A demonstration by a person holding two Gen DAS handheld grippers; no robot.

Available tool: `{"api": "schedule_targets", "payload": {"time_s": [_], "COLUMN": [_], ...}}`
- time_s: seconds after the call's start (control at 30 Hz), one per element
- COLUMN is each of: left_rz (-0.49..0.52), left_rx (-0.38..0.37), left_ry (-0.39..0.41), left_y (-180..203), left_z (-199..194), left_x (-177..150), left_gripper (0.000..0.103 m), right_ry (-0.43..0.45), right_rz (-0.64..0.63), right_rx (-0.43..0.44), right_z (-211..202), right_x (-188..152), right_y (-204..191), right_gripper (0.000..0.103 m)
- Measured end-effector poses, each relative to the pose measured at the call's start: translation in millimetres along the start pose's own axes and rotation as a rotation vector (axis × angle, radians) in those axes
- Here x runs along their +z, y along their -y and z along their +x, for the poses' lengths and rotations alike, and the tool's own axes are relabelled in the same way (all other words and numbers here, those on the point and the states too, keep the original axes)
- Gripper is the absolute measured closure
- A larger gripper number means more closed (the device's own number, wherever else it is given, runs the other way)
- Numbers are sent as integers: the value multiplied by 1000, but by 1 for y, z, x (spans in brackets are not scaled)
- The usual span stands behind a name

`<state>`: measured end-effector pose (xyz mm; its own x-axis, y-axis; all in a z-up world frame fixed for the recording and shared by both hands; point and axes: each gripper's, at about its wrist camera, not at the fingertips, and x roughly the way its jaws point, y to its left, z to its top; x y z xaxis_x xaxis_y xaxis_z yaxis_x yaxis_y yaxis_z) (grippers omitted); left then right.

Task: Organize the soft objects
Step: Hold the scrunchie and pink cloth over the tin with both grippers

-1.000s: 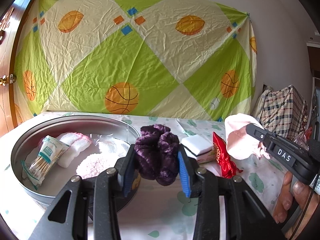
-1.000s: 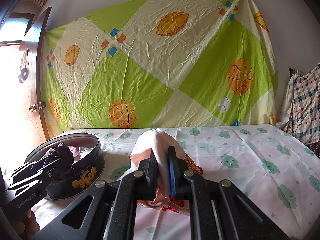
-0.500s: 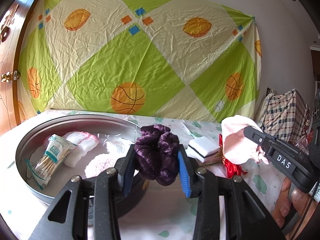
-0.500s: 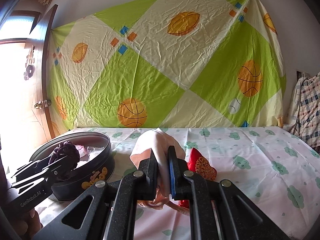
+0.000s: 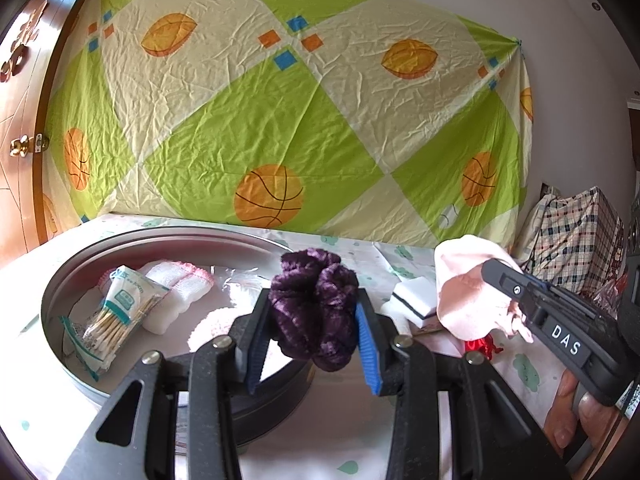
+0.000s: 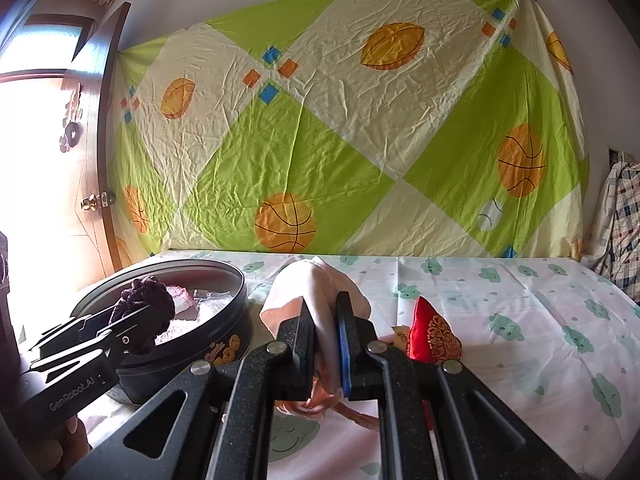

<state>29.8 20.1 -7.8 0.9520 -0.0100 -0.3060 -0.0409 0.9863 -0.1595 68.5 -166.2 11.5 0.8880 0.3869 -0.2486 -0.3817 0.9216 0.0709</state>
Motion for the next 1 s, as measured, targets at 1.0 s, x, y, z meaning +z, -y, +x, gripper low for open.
{"api": "schedule_targets", "payload": {"time_s": [1.0], "left_rz": [-30], "left_rx": [42], "left_ry": [10], "left_y": [-34], "left_z": [-3], "left_x": [3], "left_gripper": [65], "right_ry": [-16], "right_rz": [-51], "right_rx": [86], "right_z": [12], "right_x": [-1], "right_y": [-43], "right_gripper": [92]}}
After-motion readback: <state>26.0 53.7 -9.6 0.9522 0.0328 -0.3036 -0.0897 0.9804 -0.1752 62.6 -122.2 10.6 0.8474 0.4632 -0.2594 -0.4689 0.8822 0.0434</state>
